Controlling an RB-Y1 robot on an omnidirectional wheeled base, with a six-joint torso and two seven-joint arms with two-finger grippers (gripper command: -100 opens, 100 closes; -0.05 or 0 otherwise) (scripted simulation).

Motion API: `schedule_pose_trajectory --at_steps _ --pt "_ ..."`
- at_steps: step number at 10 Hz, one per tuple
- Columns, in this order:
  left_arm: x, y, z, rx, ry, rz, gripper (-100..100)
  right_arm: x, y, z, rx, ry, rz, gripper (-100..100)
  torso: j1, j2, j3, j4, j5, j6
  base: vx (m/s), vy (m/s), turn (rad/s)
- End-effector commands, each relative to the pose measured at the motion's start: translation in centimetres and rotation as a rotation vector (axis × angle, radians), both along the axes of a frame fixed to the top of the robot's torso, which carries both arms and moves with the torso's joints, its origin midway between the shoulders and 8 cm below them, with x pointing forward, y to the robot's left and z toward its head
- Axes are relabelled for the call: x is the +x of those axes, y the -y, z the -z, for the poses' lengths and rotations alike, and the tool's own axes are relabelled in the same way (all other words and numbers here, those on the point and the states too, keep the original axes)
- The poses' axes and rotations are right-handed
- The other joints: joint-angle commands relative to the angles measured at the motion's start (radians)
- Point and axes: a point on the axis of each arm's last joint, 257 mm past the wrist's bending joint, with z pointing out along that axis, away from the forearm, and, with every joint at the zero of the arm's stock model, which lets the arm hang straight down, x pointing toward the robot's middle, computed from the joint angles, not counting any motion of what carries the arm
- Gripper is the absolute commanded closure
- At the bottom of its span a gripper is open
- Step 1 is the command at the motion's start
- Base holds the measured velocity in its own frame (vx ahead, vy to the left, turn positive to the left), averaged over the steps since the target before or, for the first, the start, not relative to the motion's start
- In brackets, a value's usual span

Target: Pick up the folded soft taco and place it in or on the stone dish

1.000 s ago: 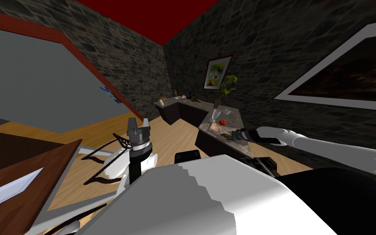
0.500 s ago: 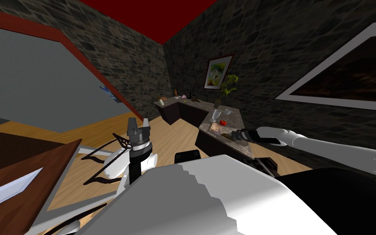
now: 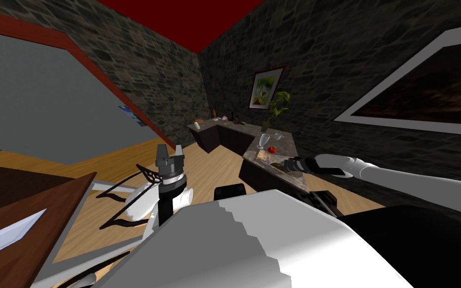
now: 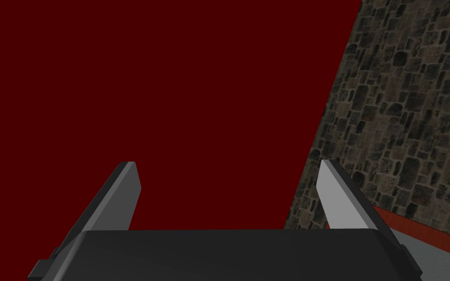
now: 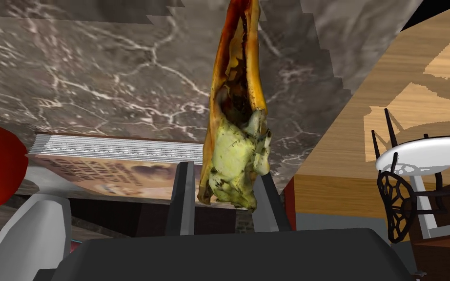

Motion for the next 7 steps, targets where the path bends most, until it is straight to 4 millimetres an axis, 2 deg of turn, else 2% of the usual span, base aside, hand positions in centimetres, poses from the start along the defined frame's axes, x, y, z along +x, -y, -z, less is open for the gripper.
schedule_pose_trajectory --at_steps 1,4,7 --pt "0.0 0.0 0.0 0.000 0.000 0.000 0 1.1 0.6 -1.7 -0.028 0.009 -0.018 100 0.000 0.000 0.000 0.000 0.000 0.000 -0.001 0.059 -0.092" --pt "0.0 0.0 0.0 0.000 0.000 0.000 0 2.2 1.6 -3.8 -0.071 0.009 -0.035 100 0.007 -0.002 -0.001 0.000 0.003 -0.001 0.015 0.077 -0.056" --pt "0.0 0.0 0.0 0.000 0.000 0.000 0 3.5 3.0 -6.9 -0.134 0.010 -0.055 100 0.007 0.000 0.000 0.001 0.003 -0.001 0.000 0.064 -0.051"
